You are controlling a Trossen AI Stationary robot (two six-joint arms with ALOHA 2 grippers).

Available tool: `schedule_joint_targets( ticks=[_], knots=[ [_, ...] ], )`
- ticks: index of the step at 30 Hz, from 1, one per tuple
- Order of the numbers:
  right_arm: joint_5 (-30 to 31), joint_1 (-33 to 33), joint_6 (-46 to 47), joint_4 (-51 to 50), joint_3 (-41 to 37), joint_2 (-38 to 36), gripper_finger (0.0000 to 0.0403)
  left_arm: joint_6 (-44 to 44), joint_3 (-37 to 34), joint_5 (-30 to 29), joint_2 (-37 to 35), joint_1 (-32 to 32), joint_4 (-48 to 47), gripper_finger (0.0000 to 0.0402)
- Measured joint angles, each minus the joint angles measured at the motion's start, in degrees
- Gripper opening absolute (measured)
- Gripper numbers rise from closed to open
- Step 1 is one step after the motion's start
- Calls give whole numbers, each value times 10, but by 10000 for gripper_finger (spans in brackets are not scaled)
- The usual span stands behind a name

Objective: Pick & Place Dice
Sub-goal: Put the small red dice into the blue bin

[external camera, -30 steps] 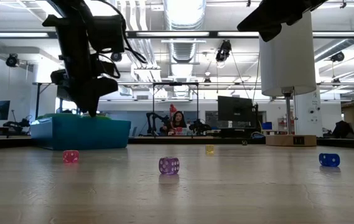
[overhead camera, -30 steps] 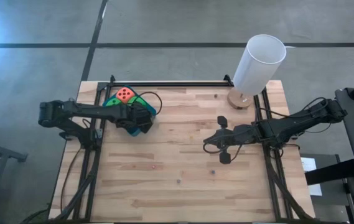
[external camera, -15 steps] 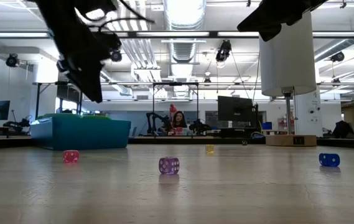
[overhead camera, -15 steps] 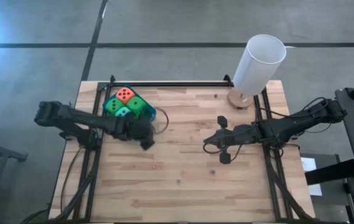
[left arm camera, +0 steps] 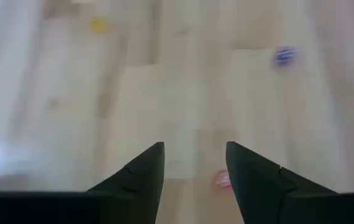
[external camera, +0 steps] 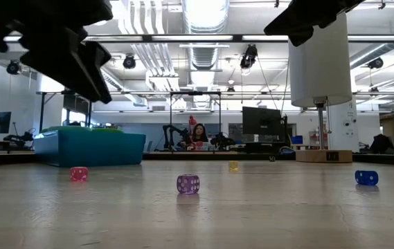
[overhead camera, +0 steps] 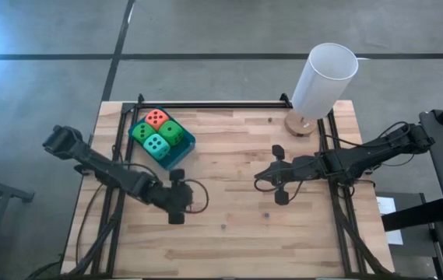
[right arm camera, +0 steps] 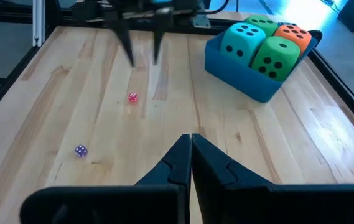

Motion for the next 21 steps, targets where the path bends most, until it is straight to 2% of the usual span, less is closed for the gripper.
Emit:
schedule_joint_targets(
  ticks=[7, 14, 21],
  knots=[
    [0, 0, 0, 0, 0, 0, 8, -7, -83, 89, 0, -1, 148, 168],
    [0, 0, 0, 0, 0, 0, 8, -9, -143, 93, 0, -1, 235, 176],
    [0, 0, 0, 0, 0, 0, 8, -10, -170, 94, 0, -1, 261, 184]
  ],
)
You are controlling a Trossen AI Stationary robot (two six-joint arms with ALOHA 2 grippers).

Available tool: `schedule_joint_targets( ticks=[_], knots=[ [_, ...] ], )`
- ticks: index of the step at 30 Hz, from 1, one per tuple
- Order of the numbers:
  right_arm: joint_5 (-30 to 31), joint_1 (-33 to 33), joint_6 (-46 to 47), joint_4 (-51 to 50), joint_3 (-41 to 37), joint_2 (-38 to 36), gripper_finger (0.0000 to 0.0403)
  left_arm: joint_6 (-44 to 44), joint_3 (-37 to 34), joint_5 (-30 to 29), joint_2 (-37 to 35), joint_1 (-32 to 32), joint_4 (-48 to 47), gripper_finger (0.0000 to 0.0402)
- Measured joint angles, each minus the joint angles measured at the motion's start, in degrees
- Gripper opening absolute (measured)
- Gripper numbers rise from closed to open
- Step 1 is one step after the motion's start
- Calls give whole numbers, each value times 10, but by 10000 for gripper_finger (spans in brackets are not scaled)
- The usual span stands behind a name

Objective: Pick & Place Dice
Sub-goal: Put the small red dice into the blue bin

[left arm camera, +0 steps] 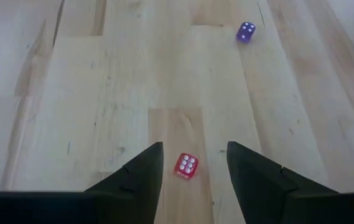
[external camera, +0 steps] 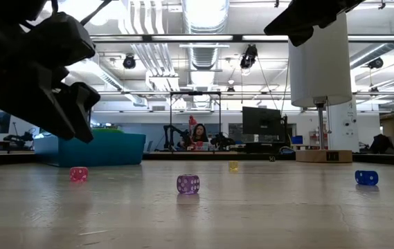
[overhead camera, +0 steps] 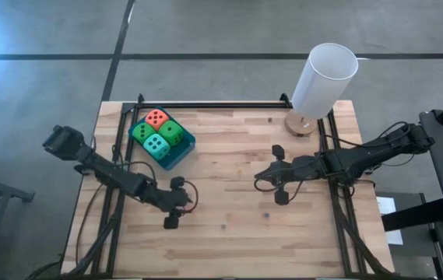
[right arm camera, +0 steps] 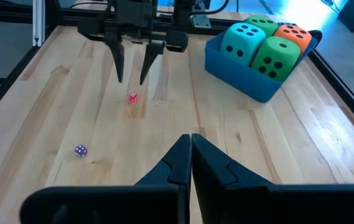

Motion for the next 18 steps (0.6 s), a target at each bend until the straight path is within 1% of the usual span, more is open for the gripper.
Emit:
schedule_joint_targets(
  ticks=[6, 18],
  knots=[
    [0, 0, 0, 0, 0, 0, 8, -13, -3, 1, 0, 0, 2, 185],
    [0, 0, 0, 0, 0, 0, 8, -15, -10, -3, 0, 0, 9, 168]
  ],
)
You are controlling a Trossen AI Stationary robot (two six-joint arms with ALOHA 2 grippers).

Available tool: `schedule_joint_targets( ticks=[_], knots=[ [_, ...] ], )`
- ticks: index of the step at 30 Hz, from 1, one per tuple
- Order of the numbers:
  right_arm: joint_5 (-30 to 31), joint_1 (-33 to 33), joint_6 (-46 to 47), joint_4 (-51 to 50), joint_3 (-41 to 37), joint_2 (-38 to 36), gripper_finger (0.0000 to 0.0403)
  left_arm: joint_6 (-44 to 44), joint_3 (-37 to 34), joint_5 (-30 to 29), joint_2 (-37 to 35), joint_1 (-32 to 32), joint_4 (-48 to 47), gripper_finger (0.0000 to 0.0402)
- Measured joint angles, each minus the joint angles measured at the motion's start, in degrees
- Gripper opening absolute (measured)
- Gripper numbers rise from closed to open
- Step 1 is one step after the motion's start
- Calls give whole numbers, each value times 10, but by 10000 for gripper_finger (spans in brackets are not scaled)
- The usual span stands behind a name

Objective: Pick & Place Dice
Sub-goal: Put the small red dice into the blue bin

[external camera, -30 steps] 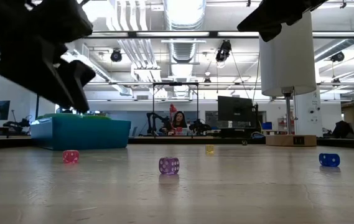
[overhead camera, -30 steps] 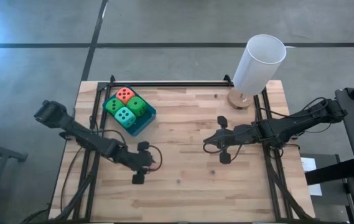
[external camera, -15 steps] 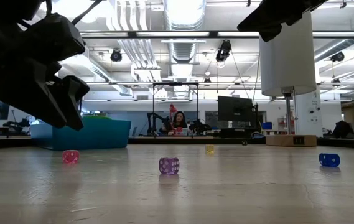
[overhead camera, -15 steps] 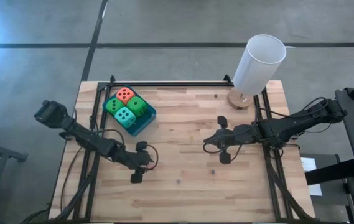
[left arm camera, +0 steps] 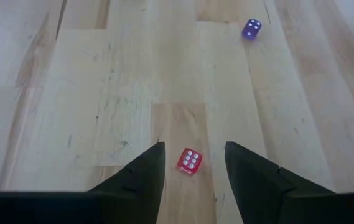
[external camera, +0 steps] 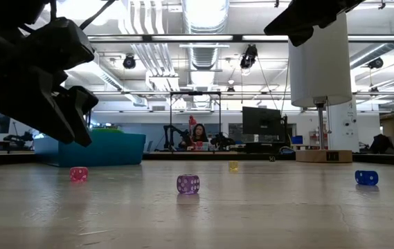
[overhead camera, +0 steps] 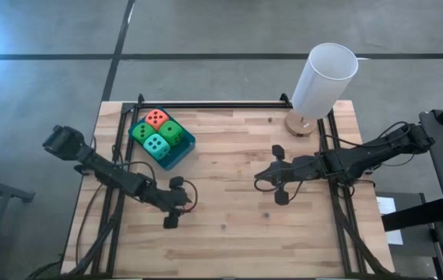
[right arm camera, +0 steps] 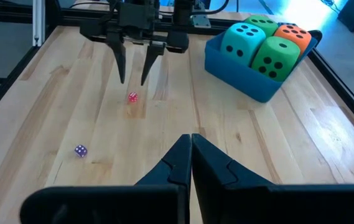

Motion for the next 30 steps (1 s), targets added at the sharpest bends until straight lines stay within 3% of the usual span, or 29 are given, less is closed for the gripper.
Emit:
schedule_joint_targets(
  ticks=[11, 30],
  knots=[
    [0, 0, 0, 0, 0, 0, 8, 4, 3, 0, 65, 0, 39, 173],
    [0, 0, 0, 0, 0, 0, 8, 4, 2, 0, 74, 0, 43, 170]
  ],
)
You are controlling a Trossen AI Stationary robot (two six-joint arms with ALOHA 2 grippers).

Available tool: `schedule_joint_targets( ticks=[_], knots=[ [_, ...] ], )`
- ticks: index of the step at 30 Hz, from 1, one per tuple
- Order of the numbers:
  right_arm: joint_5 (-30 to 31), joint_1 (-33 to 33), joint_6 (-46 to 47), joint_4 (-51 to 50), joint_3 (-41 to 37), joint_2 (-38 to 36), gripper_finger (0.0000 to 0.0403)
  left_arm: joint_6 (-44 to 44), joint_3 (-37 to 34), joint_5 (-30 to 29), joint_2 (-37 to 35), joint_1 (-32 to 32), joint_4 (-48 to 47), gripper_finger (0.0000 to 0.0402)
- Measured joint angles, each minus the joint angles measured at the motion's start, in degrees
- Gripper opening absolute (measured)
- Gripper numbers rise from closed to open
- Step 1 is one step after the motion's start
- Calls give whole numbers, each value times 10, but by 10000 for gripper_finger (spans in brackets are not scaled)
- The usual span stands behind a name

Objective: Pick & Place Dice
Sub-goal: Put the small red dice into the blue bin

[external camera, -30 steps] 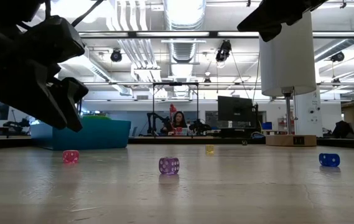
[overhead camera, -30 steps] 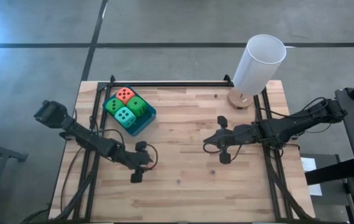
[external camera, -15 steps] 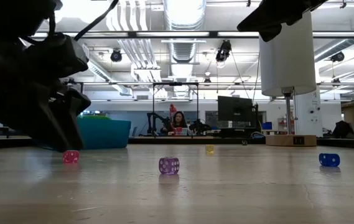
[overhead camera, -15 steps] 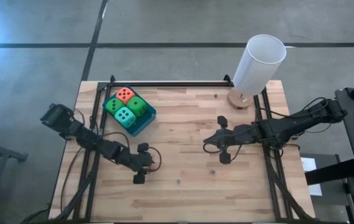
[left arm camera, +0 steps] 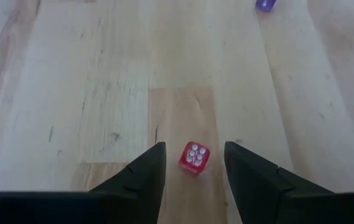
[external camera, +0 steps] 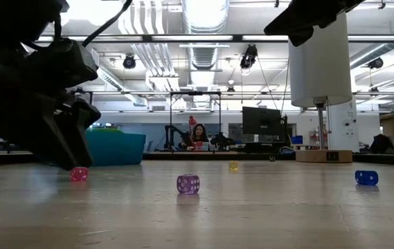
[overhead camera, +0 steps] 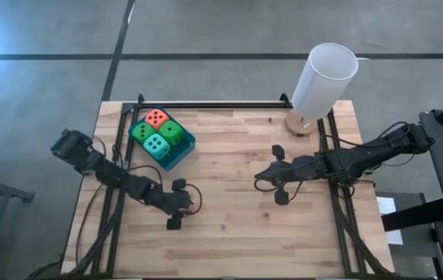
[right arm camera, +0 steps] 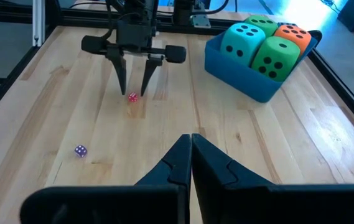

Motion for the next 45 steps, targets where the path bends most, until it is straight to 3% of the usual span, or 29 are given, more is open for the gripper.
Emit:
schedule_joint_targets(
  ticks=[8, 21, 34, 45],
  knots=[
    [0, 0, 0, 0, 0, 0, 8, -4, 0, -5, 38, 0, 19, 164],
    [0, 0, 0, 0, 0, 0, 8, -20, 0, 0, 31, 0, 17, 176],
    [0, 0, 0, 0, 0, 0, 8, -17, 0, -4, 31, 0, 15, 50],
    [0, 0, 0, 0, 0, 0, 8, -15, 12, -8, 22, 0, 6, 54]
  ],
)
